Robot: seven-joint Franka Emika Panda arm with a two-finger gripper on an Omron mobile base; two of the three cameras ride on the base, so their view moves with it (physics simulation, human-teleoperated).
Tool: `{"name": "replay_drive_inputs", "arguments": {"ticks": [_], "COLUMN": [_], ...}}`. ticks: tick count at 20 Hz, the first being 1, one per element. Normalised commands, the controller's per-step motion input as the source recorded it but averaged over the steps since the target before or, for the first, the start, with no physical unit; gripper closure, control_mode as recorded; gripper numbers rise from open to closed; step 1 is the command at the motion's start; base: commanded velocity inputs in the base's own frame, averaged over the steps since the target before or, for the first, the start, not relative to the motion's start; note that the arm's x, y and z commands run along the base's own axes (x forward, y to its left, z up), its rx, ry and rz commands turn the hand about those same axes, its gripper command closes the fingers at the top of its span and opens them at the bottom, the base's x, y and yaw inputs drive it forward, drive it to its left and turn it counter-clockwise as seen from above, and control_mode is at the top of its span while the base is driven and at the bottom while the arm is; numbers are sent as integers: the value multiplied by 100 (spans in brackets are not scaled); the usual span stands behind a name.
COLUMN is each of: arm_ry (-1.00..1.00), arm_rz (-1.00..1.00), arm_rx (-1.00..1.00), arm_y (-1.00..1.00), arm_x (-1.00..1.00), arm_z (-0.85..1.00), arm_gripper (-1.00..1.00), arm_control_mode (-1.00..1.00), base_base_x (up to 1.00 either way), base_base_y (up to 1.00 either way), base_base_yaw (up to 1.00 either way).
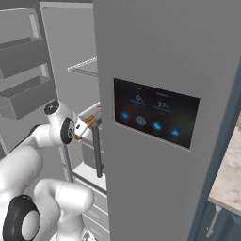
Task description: Store the hot dog in the freezer for long-term storage. Close the freezer door after placing the cooked food.
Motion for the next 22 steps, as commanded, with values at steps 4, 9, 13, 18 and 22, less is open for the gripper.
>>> {"name": "replay_drive_inputs", "arguments": {"ticks": [4, 9, 13, 18, 22], "arm_ry": [-1, 0, 2, 10, 9], "arm_rz": [0, 0, 0, 0, 0], "arm_rx": [0, 0, 0, 0, 2], "arm_y": [-6, -28, -1, -4, -14], "arm_x": [31, 26, 38, 48, 42], "arm_z": [4, 0, 3, 4, 1], "arm_gripper": [100, 100, 100, 100, 100], "arm_control_mode": [-100, -100, -100, -100, -100], "base_base_x": [0, 0, 0, 0, 0], "base_base_y": [0, 0, 0, 0, 0], "base_base_yaw": [0, 0, 0, 0, 0]}}
